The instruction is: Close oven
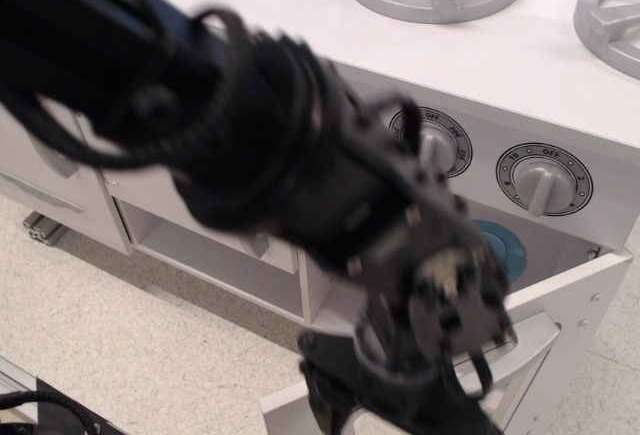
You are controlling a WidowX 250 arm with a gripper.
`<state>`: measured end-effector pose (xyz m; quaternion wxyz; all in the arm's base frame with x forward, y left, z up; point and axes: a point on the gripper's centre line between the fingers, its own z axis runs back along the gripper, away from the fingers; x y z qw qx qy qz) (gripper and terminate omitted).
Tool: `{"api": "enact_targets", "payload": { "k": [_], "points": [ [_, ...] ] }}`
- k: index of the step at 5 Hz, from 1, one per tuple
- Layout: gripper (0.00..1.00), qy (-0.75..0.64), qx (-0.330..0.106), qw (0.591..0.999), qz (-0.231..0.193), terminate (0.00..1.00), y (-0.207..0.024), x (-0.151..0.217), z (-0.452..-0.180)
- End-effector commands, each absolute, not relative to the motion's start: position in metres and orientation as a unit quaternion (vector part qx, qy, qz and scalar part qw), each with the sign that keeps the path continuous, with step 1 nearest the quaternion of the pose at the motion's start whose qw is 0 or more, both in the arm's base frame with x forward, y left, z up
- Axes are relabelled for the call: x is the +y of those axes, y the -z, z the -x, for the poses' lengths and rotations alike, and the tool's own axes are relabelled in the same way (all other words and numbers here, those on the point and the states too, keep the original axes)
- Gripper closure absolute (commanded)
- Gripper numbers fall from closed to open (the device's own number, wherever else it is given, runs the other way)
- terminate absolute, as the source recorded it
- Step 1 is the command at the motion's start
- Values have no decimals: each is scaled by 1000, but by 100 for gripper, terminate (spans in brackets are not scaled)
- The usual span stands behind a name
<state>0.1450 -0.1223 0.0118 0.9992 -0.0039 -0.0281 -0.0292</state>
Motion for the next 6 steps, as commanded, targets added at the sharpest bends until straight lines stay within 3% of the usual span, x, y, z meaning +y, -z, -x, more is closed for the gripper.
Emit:
{"api": "enact_targets", "payload": {
  "k": [1,3,6],
  "points": [
    [0,2,-23,1000,-19,0,26,-118,-155],
    [0,-41,-44,997,-41,0,29,-85,-178],
    [0,-124,-78,988,-45,0,18,-43,-240]
  ]
}}
